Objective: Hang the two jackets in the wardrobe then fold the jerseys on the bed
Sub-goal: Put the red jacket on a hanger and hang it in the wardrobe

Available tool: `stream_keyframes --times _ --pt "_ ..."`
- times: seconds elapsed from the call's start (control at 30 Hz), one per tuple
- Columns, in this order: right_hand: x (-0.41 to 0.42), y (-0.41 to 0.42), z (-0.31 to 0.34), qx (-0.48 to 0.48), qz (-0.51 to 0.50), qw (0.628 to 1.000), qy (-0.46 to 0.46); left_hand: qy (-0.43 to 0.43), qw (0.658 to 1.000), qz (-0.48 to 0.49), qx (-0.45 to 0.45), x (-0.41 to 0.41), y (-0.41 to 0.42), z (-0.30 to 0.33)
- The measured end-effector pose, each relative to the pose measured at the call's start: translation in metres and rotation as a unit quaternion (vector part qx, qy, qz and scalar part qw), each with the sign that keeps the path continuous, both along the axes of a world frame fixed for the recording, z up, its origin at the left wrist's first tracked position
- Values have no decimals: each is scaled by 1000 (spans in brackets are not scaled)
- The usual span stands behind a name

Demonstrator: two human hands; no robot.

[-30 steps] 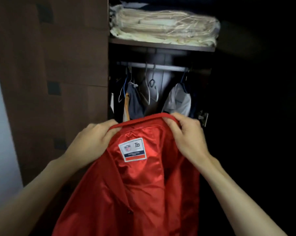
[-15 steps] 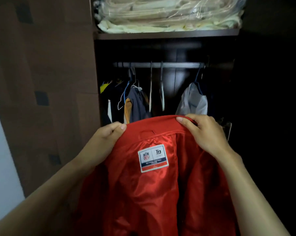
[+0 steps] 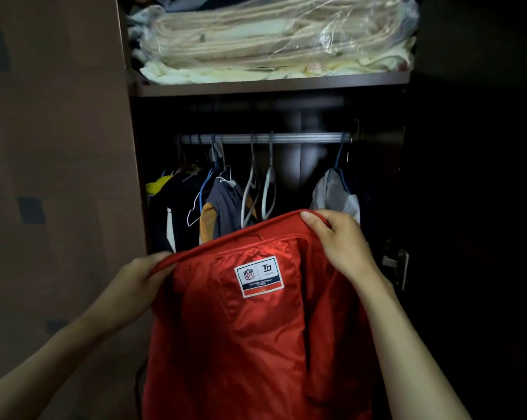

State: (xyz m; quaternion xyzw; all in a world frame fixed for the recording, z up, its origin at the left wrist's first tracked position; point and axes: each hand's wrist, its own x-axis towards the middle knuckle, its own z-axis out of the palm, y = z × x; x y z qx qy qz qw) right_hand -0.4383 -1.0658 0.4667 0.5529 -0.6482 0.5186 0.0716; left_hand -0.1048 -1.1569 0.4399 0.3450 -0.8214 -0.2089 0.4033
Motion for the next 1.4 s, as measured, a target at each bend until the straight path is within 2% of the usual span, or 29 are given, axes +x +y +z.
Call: stream_keyframes --times 0.03,0.1,0.17,0.27,0.37,0.53,0.63,0.73,0.83,0.93,1.03,1.2,1.27,1.33,1.4 --pt "-7 -7 0 16 7 1000 -5 8 1000 -6 15 -5 3 10" --pt "-16 -16 2 42 31 999 -6 35 991 -55 116 -10 5 29" --pt "-17 -23 6 91 68 994 -3 34 969 -108 221 -11 8 49" --pt "-9 -28 17 188 99 977 -6 31 946 -141 289 -14 11 71" --pt "1 -34 34 233 115 964 -58 62 943 -162 284 -24 10 89" --pt "30 -92 80 73 61 976 -194 58 956 -155 241 -36 -2 103" --pt "42 -138 100 110 107 943 -296 19 960 -142 242 -43 -5 102" --pt "40 -177 102 135 105 920 -352 9 967 -104 233 -48 -10 101" --pt "36 -206 97 118 110 897 -412 -5 971 -69 228 -44 -16 100" --pt "34 -218 94 26 102 910 -401 -5 972 -46 231 -37 -22 96" --pt "40 -204 87 -5 134 905 -403 -4 970 -22 244 -34 -25 94" --pt "47 -144 40 -88 265 854 -439 -9 969 7 247 -36 -27 95" --pt "44 -120 7 -67 276 847 -448 9 968 18 251 -37 -28 91" --pt "40 -104 -14 10 248 850 -465 16 967 28 252 -39 -29 85" --pt "35 -95 -26 48 197 868 -453 14 968 24 248 -41 -29 79"
